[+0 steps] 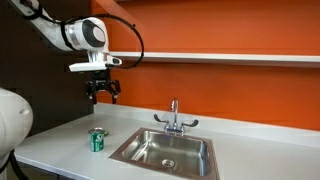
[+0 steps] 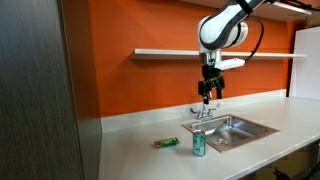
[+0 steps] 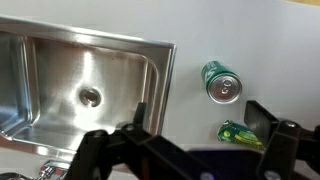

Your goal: Put the green can on the left side of the counter.

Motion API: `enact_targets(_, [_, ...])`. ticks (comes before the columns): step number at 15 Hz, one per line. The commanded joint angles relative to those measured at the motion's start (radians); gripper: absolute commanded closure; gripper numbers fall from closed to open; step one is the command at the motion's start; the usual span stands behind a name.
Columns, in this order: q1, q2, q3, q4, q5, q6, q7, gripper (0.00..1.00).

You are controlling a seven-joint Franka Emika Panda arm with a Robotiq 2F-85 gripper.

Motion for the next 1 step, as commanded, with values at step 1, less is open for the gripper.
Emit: enact_targets(1, [-0.007, 0.000, 0.007, 0.001, 0.003, -0.002, -0.003, 0.00])
